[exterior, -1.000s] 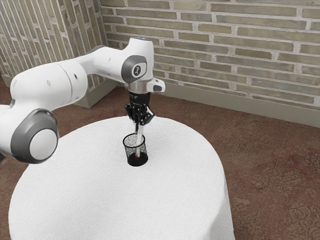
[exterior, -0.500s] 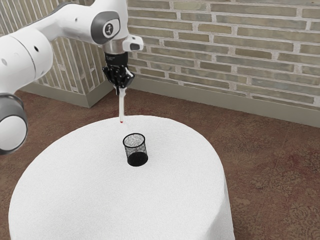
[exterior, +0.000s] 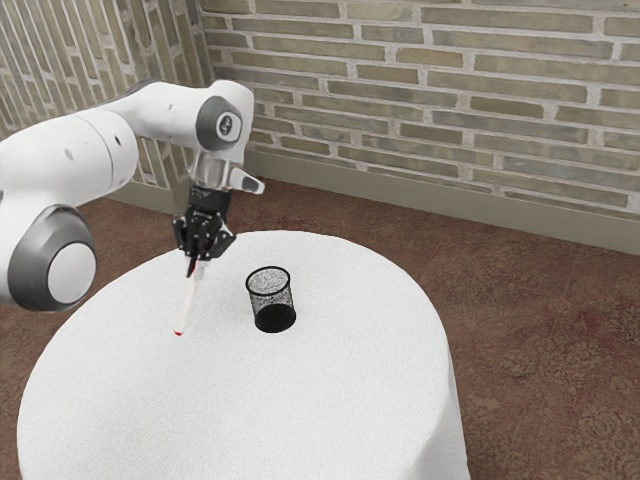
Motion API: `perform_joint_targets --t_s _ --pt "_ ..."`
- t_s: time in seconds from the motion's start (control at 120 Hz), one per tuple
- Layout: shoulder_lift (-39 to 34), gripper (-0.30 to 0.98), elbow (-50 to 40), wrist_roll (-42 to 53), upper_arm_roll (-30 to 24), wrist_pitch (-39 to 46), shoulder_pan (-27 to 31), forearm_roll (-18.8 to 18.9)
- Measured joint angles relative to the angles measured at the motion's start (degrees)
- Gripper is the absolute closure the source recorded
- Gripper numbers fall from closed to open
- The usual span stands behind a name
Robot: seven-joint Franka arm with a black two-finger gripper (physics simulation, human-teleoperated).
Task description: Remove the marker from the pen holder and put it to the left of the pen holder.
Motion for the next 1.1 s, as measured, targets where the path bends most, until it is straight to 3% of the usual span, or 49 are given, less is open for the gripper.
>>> perform_joint_targets --t_s 0.233,0.6,0.758,0.867,0.933,1.033,1.1 --pt "6.2 0.78 4.1 -0.9 -5.0 -7.0 5.6 -0.9" --pt "9.8 0.78 6.2 -2.9 -9.2 -7.1 8.1 -1.2" --pt "9.9 0.42 6.1 -4.0 -9.1 -6.9 8.1 -1.8" --pt "9.4 0.26 5.9 -4.5 -8.8 -6.2 8.2 -1.8" --pt "4.7 0.2 2.1 -4.7 -8.8 -1.5 8.4 -1.8" --pt "-12.5 0.13 -12.7 -4.6 -8.7 9.6 8.4 -1.5" --pt "-19.2 0.1 -16.7 -4.3 -8.4 14.9 8.3 -1.6"
